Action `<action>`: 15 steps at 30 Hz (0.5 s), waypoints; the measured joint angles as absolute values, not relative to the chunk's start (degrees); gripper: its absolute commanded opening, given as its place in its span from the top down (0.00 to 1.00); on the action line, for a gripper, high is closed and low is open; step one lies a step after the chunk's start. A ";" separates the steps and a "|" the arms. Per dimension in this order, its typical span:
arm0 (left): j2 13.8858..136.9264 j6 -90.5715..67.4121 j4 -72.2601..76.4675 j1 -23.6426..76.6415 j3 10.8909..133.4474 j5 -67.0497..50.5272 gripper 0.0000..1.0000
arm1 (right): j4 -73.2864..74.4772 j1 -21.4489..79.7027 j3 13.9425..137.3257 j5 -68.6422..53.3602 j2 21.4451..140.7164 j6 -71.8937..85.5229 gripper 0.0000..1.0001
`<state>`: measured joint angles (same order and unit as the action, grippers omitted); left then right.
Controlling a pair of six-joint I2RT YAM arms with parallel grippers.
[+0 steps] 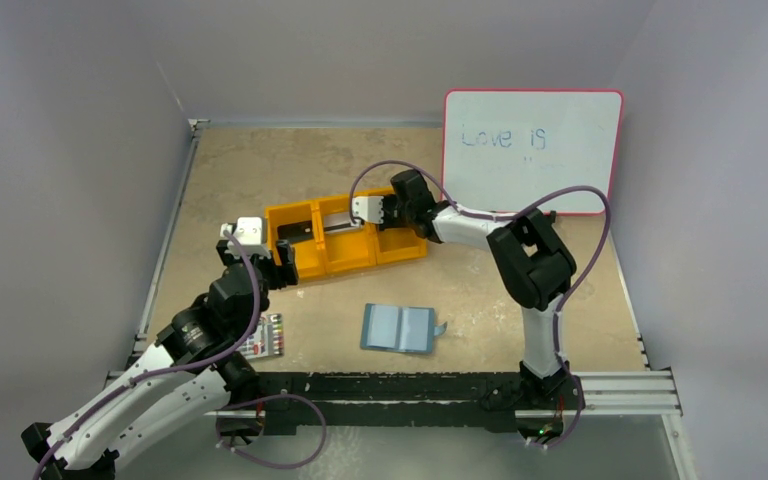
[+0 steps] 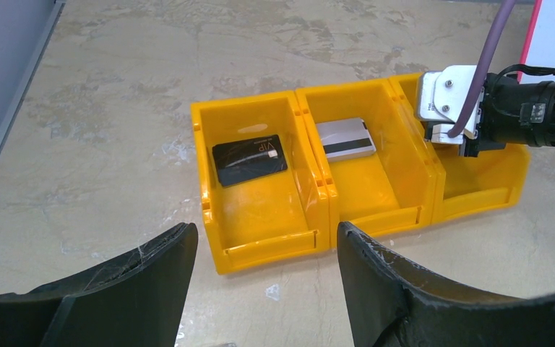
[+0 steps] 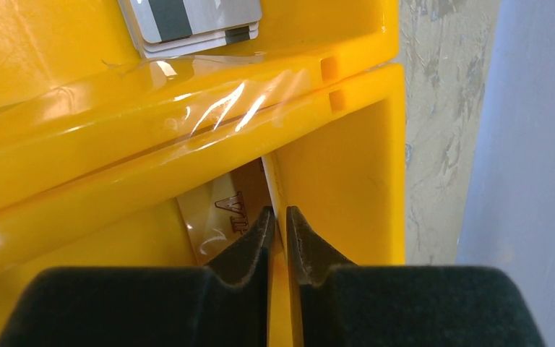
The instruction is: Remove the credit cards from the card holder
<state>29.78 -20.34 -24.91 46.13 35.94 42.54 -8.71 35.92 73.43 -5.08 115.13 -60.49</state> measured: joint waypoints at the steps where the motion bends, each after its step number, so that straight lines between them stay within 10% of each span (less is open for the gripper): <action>1: 29.78 -20.34 -24.91 46.13 35.92 42.61 0.30 | -8.84 35.92 73.43 -5.06 115.13 -60.49 0.81; 15: 30.35 -20.34 -24.91 46.13 35.94 42.83 0.30 | -4.73 35.92 74.19 -5.28 113.30 -59.48 0.59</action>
<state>30.35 -20.34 -24.91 46.13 35.94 42.83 -4.73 35.92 74.19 -5.28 113.30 -59.48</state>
